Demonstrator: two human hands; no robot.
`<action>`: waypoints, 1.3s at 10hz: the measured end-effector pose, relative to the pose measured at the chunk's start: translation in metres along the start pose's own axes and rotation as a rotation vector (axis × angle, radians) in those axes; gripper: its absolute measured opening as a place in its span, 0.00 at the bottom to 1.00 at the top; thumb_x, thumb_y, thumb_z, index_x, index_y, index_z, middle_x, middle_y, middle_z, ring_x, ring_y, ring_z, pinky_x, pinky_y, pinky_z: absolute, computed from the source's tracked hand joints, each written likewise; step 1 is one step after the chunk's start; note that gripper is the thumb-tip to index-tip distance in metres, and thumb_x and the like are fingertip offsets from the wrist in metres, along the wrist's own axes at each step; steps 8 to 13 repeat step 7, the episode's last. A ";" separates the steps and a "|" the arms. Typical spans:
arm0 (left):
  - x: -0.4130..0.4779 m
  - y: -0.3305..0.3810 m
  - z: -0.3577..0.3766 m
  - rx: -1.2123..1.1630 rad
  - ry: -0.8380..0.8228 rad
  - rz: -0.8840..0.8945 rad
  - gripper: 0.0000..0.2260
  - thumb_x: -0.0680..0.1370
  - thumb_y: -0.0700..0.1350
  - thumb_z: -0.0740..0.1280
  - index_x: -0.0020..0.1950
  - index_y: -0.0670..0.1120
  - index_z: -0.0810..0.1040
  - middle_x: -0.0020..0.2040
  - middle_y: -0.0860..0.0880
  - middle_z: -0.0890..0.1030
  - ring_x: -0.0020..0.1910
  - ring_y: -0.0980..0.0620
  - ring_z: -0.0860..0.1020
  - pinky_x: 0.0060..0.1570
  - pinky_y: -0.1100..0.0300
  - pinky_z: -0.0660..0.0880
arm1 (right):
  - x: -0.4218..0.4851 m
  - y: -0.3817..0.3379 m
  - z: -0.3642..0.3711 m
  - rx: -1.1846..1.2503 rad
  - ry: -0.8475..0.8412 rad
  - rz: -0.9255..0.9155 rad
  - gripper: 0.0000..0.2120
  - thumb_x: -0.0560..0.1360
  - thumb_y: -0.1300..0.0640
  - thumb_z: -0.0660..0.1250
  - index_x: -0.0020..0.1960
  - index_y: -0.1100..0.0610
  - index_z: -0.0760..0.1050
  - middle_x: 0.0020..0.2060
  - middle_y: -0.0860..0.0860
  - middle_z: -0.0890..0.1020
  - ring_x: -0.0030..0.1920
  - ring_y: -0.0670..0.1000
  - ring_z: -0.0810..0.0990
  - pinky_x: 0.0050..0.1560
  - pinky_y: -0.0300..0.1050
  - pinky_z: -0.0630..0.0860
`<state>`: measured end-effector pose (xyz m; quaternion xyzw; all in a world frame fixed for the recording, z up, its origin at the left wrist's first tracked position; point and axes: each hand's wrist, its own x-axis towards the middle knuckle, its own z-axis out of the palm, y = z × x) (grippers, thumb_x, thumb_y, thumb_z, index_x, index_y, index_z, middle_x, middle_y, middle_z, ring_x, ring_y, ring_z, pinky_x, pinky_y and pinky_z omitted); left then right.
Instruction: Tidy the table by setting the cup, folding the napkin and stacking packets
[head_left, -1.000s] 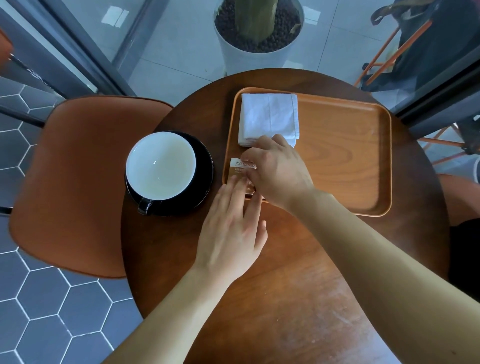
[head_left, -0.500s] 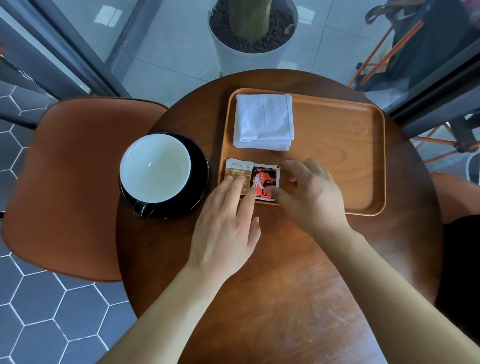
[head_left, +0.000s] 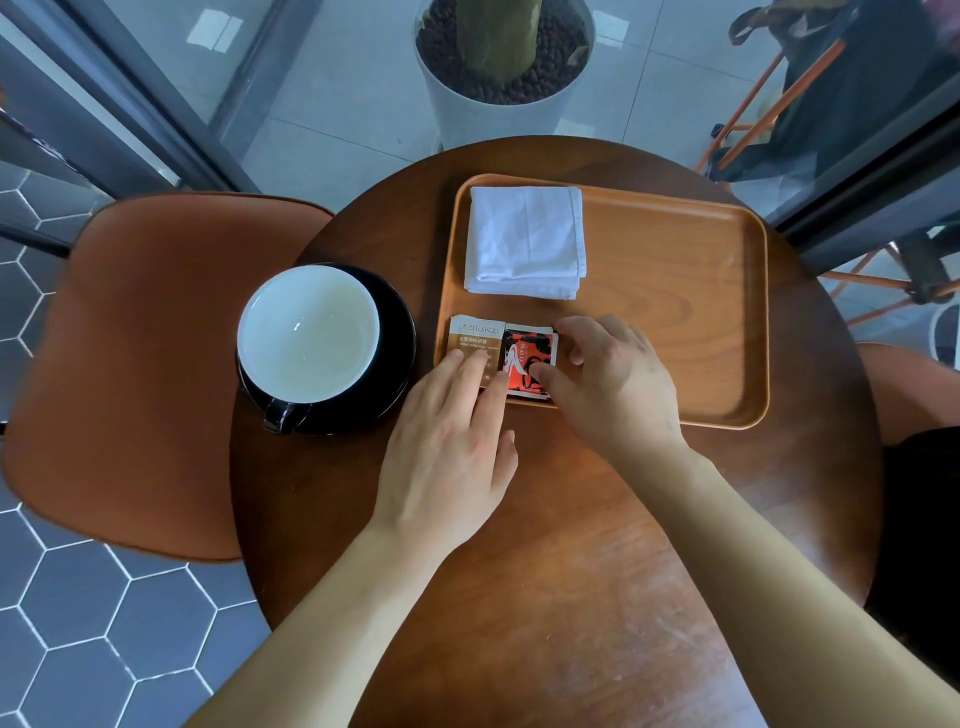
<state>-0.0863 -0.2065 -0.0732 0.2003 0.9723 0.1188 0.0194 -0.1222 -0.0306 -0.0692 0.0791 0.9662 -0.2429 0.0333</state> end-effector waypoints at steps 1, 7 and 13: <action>0.000 0.000 0.001 0.001 0.004 -0.001 0.21 0.78 0.48 0.69 0.69 0.42 0.76 0.70 0.39 0.75 0.71 0.40 0.72 0.69 0.48 0.69 | 0.000 -0.001 0.000 -0.003 0.005 -0.008 0.18 0.73 0.47 0.73 0.60 0.52 0.78 0.49 0.49 0.78 0.53 0.54 0.76 0.44 0.42 0.65; -0.001 0.000 -0.006 -0.048 0.037 0.004 0.20 0.79 0.47 0.68 0.69 0.41 0.75 0.70 0.37 0.74 0.72 0.39 0.71 0.68 0.48 0.72 | -0.004 -0.001 -0.009 0.022 -0.022 -0.016 0.17 0.74 0.50 0.72 0.61 0.54 0.78 0.49 0.52 0.80 0.52 0.56 0.76 0.48 0.45 0.69; -0.001 0.000 -0.006 -0.048 0.037 0.004 0.20 0.79 0.47 0.68 0.69 0.41 0.75 0.70 0.37 0.74 0.72 0.39 0.71 0.68 0.48 0.72 | -0.004 -0.001 -0.009 0.022 -0.022 -0.016 0.17 0.74 0.50 0.72 0.61 0.54 0.78 0.49 0.52 0.80 0.52 0.56 0.76 0.48 0.45 0.69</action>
